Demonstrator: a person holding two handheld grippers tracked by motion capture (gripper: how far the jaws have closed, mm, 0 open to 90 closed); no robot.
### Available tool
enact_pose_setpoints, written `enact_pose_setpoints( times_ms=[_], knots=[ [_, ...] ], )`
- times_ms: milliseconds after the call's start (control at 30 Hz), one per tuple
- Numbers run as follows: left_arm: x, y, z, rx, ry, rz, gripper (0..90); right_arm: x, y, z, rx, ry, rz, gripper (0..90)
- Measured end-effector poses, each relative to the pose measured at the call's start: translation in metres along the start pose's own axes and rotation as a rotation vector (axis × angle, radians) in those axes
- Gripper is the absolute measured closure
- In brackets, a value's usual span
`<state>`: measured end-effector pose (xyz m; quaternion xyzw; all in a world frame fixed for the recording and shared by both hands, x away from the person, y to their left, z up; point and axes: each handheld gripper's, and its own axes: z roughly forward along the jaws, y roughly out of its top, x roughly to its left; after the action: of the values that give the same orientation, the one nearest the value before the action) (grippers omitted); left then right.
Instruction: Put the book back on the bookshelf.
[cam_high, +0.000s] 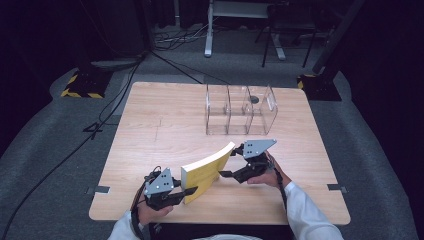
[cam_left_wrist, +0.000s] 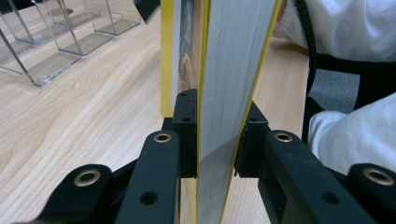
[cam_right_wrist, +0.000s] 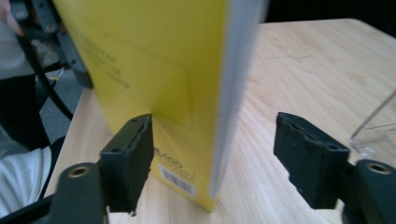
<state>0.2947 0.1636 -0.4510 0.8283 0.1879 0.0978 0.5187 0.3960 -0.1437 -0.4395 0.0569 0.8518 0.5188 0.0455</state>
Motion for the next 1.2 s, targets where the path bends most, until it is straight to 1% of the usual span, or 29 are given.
enact_pose_setpoints(
  times_ms=[67,100,133,167,200,300,367,400,433,500,533,567,600,667,700,733,767,800,867,900,933,1000,1100,1133,1200],
  knots=[
    [0.003,0.000,0.001,-0.005,0.016,-0.009,74.9,0.002,0.000,0.002,0.008,0.020,-0.014,45.8],
    [0.005,-0.001,0.001,-0.011,0.021,-0.013,74.9,0.004,0.000,0.003,0.002,0.016,-0.026,45.6],
    [0.007,-0.001,0.000,-0.022,0.032,-0.025,74.4,0.006,0.000,0.004,0.003,0.001,-0.037,47.1],
    [0.009,-0.002,0.000,-0.023,0.046,-0.030,73.7,0.006,0.000,0.003,0.002,-0.008,-0.040,51.2],
    [0.011,-0.002,0.000,-0.026,0.046,-0.034,73.3,0.006,0.000,0.002,-0.006,-0.006,-0.036,54.6],
    [0.014,-0.002,0.000,-0.031,0.042,-0.039,72.1,0.005,-0.004,-0.003,-0.021,0.014,-0.052,60.6],
    [0.016,-0.001,0.002,-0.031,0.040,-0.039,71.2,0.007,-0.004,-0.006,-0.015,0.007,-0.078,63.2],
    [0.017,0.000,0.004,-0.031,0.036,-0.047,70.8,0.009,-0.004,-0.008,-0.009,0.003,-0.080,65.6],
    [0.018,0.000,0.006,-0.031,0.030,-0.050,70.1,0.011,-0.005,-0.011,-0.002,-0.001,-0.094,67.5],
    [0.019,0.002,0.011,-0.028,0.015,-0.045,69.1,0.016,-0.006,-0.017,0.006,0.010,-0.125,70.6],
    [0.019,0.004,0.014,-0.023,0.007,-0.036,69.1,0.019,-0.007,-0.020,0.009,0.002,-0.134,71.5],
    [0.019,0.007,0.018,-0.022,0.000,-0.034,69.0,0.021,-0.008,-0.024,0.015,-0.006,-0.146,72.4],
    [0.020,0.010,0.023,-0.022,-0.009,-0.036,68.4,0.023,-0.010,-0.028,0.018,-0.011,-0.148,73.7],
    [0.021,0.014,0.032,-0.026,-0.019,-0.042,66.7,0.024,-0.013,-0.037,0.010,-0.011,-0.135,75.7],
    [0.022,0.016,0.035,-0.027,-0.021,-0.035,65.3,0.023,-0.017,-0.043,-0.002,-0.008,-0.119,75.8],
    [0.022,0.018,0.040,-0.028,-0.022,-0.040,63.9,0.023,-0.019,-0.046,-0.007,-0.006,-0.107,75.9],
    [0.022,0.021,0.044,-0.028,-0.027,-0.034,63.2,0.024,-0.022,-0.050,-0.012,-0.014,-0.097,76.2],
    [0.022,0.023,0.048,-0.028,-0.038,-0.019,62.8,0.025,-0.024,-0.054,-0.014,-0.026,-0.097,76.3],
    [0.023,0.026,0.054,-0.025,-0.036,-0.010,59.5,0.027,-0.028,-0.061,-0.016,-0.038,-0.090,76.4],
    [0.023,0.027,0.056,-0.026,-0.033,-0.014,55.6,0.028,-0.031,-0.064,-0.020,-0.043,-0.081,76.4],
    [0.024,0.027,0.057,-0.029,-0.030,-0.030,52.4,0.029,-0.032,-0.066,-0.023,-0.045,-0.078,76.4],
    [0.025,0.028,0.057,-0.025,-0.025,-0.036,46.3,0.031,-0.033,-0.068,-0.024,-0.049,-0.078,76.5],
    [0.025,0.027,0.053,-0.029,-0.009,-0.035,46.0,0.032,-0.033,-0.069,-0.015,-0.056,-0.080,76.5],
    [0.026,0.026,0.051,-0.030,-0.004,-0.040,46.0,0.032,-0.033,-0.069,-0.019,-0.054,-0.074,76.4],
    [0.026,0.023,0.047,-0.032,-0.012,-0.042,52.1,0.030,-0.034,-0.069,-0.025,-0.054,-0.061,76.4]
  ],
)
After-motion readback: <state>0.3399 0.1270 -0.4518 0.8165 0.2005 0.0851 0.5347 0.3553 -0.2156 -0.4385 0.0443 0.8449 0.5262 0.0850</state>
